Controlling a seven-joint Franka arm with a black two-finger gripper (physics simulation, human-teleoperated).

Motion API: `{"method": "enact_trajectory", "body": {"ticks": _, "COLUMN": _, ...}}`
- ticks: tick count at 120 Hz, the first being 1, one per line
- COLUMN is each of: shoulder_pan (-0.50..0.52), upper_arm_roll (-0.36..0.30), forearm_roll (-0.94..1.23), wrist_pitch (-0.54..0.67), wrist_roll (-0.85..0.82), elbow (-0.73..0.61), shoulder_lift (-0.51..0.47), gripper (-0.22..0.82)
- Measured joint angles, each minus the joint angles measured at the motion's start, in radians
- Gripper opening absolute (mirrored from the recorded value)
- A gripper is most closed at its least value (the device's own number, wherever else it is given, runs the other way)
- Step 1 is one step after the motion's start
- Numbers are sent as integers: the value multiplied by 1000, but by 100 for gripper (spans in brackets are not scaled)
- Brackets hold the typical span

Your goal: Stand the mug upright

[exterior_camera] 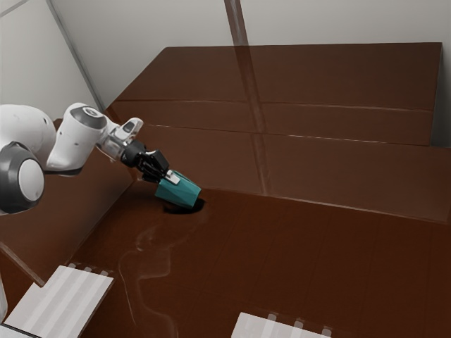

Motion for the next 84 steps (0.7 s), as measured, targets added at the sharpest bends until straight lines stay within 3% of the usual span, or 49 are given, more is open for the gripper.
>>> {"method": "enact_trajectory", "body": {"ticks": 33, "shoulder_pan": -34, "upper_arm_roll": 11, "forearm_roll": 56, "wrist_pitch": -45, "wrist_roll": -18, "elbow": -4, "shoulder_lift": -130, "gripper": -17}}
{"method": "enact_trajectory", "body": {"ticks": 61, "shoulder_pan": -114, "upper_arm_roll": 4, "forearm_roll": 397, "wrist_pitch": 21, "wrist_roll": -110, "elbow": 9, "shoulder_lift": -241, "gripper": -18}}
{"method": "enact_trajectory", "body": {"ticks": 84, "shoulder_pan": -178, "upper_arm_roll": -58, "forearm_roll": 699, "wrist_pitch": 142, "wrist_roll": -214, "elbow": -48, "shoulder_lift": -341, "gripper": -18}}
